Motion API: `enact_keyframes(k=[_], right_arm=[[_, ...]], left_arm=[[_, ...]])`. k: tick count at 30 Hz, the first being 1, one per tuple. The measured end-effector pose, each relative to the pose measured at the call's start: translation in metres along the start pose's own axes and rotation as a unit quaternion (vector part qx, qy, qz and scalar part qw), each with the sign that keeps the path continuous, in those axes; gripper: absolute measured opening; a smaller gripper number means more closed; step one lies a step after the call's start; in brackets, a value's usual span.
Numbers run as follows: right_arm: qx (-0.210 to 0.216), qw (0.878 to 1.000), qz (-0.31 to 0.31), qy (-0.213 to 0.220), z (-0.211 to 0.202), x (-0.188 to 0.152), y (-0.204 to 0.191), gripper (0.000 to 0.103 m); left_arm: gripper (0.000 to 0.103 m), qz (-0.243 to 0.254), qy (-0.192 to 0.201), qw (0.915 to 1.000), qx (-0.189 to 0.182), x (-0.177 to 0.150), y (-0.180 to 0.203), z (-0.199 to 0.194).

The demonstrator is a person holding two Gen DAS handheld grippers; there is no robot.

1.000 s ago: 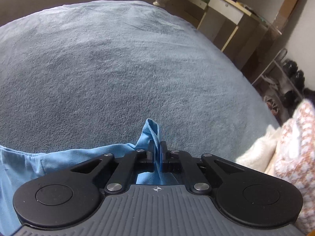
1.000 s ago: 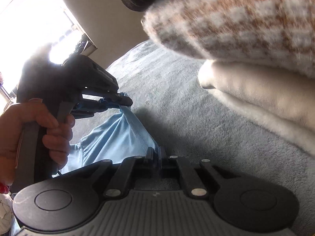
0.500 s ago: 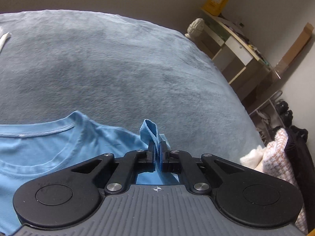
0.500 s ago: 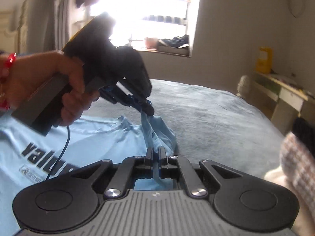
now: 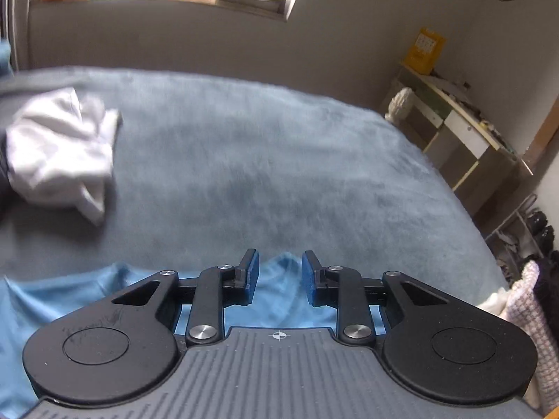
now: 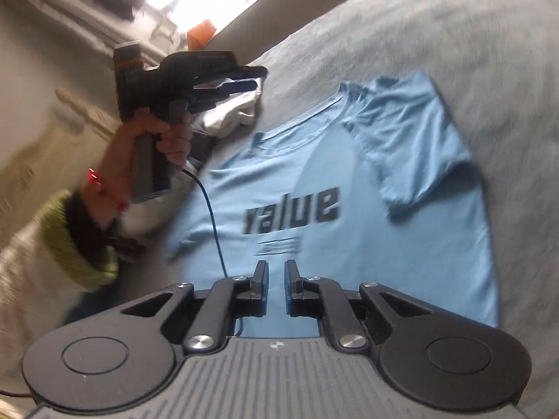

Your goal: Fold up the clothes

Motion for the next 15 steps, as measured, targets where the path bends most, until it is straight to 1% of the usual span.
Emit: enact_keyframes(k=[1, 2, 4, 5, 7, 8, 9, 10, 12, 14, 15], right_arm=[[0.016, 0.999, 0.033, 0.011, -0.005, -0.001, 0.000, 0.019], [0.018, 0.998, 0.058, 0.029, -0.008, 0.000, 0.004, 0.023], [-0.016, 0.992, 0.095, 0.079, -0.006, 0.008, 0.024, 0.024], [-0.034, 0.988, 0.119, 0.096, 0.000, 0.012, 0.039, 0.025], [-0.070, 0.975, 0.165, 0.131, 0.010, 0.019, 0.069, 0.025], [-0.087, 0.970, 0.173, 0.144, 0.014, 0.021, 0.080, 0.025], [-0.107, 0.971, 0.150, 0.152, 0.019, 0.023, 0.081, 0.025], [-0.129, 0.973, 0.112, 0.155, 0.024, 0.025, 0.078, 0.025], [-0.174, 0.971, 0.032, 0.159, 0.034, 0.030, 0.070, 0.025], [-0.215, 0.963, -0.066, 0.152, 0.049, 0.034, 0.055, 0.025], [-0.233, 0.954, -0.119, 0.145, 0.058, 0.035, 0.047, 0.024]], left_arm=[[0.037, 0.009, 0.007, 0.9999, 0.005, 0.007, 0.000, -0.003], [0.042, 0.008, -0.009, 0.9999, -0.002, 0.003, 0.001, 0.002], [0.042, 0.003, -0.053, 0.9983, -0.024, -0.010, 0.005, 0.016], [0.042, -0.003, -0.070, 0.9971, -0.030, -0.024, 0.006, 0.024], [0.042, 0.006, -0.085, 0.9957, -0.037, -0.055, 0.009, 0.039], [0.042, 0.013, -0.087, 0.9952, -0.043, -0.066, 0.012, 0.044], [0.042, 0.023, -0.089, 0.9945, -0.051, -0.078, 0.014, 0.049], [0.042, 0.030, -0.093, 0.9936, -0.056, -0.087, 0.016, 0.054], [0.042, 0.038, -0.101, 0.9922, -0.062, -0.101, 0.019, 0.064], [0.042, 0.042, -0.104, 0.9915, -0.067, -0.108, 0.023, 0.074], [0.042, 0.042, -0.103, 0.9915, -0.067, -0.110, 0.025, 0.078]])
Point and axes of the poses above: each gripper's, at about its wrist camera, not at the fingertips, and z roughly the way its jaws point, y to its right, x to its top, the point moved 9 cm from there along z, roughly the way its jaws point, and after that the axes turned 2 degrees about x, right-handed, at the moved point
